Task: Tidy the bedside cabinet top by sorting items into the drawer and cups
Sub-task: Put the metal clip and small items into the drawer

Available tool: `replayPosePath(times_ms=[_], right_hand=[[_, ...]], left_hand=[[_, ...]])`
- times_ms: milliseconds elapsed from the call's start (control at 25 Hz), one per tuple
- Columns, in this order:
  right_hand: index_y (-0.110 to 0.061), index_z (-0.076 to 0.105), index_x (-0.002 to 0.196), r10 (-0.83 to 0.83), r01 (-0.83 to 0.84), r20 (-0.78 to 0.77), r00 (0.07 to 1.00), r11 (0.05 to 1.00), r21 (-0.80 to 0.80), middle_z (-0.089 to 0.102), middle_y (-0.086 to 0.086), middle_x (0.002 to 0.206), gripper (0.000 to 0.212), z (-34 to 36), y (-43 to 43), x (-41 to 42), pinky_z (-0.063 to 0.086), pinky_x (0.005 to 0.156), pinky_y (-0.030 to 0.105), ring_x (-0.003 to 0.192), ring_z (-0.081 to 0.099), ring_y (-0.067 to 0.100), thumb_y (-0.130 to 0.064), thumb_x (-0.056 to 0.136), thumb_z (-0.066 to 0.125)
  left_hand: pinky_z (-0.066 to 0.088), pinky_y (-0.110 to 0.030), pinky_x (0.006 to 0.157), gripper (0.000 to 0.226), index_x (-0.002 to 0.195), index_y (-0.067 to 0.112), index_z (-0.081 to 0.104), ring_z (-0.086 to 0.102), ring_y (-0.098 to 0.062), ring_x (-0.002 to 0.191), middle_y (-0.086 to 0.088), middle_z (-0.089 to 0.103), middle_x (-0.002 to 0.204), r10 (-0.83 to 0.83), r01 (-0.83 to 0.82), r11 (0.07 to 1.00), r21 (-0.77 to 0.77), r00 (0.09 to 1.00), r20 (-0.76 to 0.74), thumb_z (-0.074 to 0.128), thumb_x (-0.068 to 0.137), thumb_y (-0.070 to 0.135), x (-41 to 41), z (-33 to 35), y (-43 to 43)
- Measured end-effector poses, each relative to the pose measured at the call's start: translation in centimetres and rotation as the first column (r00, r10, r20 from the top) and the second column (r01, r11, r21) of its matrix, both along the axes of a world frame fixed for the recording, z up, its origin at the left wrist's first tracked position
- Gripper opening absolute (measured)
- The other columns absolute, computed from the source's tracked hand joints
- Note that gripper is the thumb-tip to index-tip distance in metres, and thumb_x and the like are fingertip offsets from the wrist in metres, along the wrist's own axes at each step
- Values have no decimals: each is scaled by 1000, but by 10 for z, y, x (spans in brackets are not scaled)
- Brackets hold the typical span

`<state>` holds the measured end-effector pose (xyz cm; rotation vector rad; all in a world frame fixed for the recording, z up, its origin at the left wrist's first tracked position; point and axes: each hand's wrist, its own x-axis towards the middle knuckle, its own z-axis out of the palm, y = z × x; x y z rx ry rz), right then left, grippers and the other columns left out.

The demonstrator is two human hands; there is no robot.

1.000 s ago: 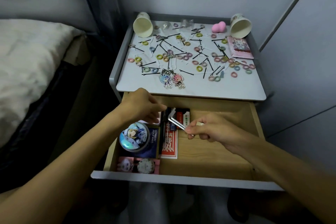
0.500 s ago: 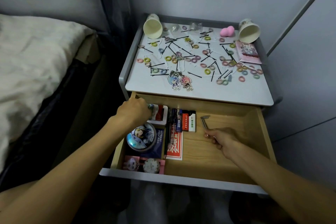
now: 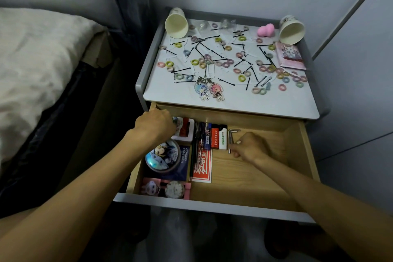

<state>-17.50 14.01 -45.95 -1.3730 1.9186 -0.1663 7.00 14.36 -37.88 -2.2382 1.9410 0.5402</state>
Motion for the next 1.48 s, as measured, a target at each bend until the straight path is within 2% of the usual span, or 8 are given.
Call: replayPosePath(times_ms=[240, 480, 720, 880, 1040, 1160, 1360, 1480], right_hand=[[-8, 67, 74, 127, -134, -140, 982, 990, -43, 68, 4, 70, 21, 2, -9, -2, 43, 51, 23, 62, 62, 14, -25, 85, 73], [-10, 68, 77, 81, -108, -198, 977, 985, -132, 70, 5, 76, 18, -6, -10, 5, 55, 58, 31, 66, 66, 18, -25, 87, 71], [-11, 72, 77, 43, -83, -224, 974, 981, -173, 72, 9, 84, 17, -8, -16, 6, 48, 63, 27, 77, 67, 25, -26, 84, 72], [-13, 75, 84, 27, -72, -212, 977, 976, -206, 72, 6, 89, 13, -6, -16, 5, 43, 63, 23, 75, 62, 20, -25, 84, 72], [-21, 75, 96, 17, -70, -180, 983, 954, -292, 74, 2, 101, 14, -8, -14, 3, 52, 71, 28, 88, 67, 20, -29, 85, 73], [-23, 74, 99, 19, -79, -195, 981, 949, -306, 74, 2, 101, 15, -10, -13, 3, 48, 66, 25, 85, 67, 19, -30, 86, 72], [-16, 73, 100, 6, -23, -58, 998, 950, -312, 71, 4, 109, 13, -9, -15, 2, 50, 74, 24, 92, 65, 18, -21, 89, 68], [-10, 65, 108, 71, -64, 9, 997, 949, -309, 68, 4, 102, 18, 1, -10, -4, 40, 57, 14, 78, 58, 9, -13, 90, 64]], left_hand=[[42, -36, 76, 27, 112, 6, 60, 57, -37, 106, -16, 59, 118, -7, 7, 1000, 3, 1000, 0, 52, 95, 26, -1, -1, -1], [40, -36, 74, 22, 106, 6, 58, 57, -37, 103, -17, 60, 115, -2, 2, 1000, -27, 1000, -18, 51, 95, 23, -1, -2, -2], [38, -34, 71, 20, 101, 6, 59, 58, -37, 101, -17, 60, 113, -33, 32, 996, -79, 999, -6, 48, 96, 23, -4, -1, 0], [38, -34, 71, 22, 104, 6, 60, 58, -36, 102, -16, 60, 113, -40, 40, 996, -74, 999, 8, 48, 95, 22, -5, -1, -1], [38, -35, 71, 12, 92, 10, 53, 58, -35, 99, -16, 60, 112, -44, 45, 997, -70, 999, 10, 47, 95, 21, -6, 1, 0], [38, -35, 71, 11, 88, 12, 48, 56, -34, 95, -16, 59, 112, -40, 40, 998, -58, 999, 3, 47, 96, 19, -6, 3, 0], [37, -35, 71, 14, 96, 8, 55, 51, -33, 88, -17, 58, 114, -45, 45, 997, -57, 999, 11, 46, 96, 20, -6, 5, 0], [37, -36, 72, 22, 106, 6, 58, 56, -36, 101, -17, 57, 117, -50, 51, 997, -52, 998, 24, 46, 97, 22, -6, 3, -1]])
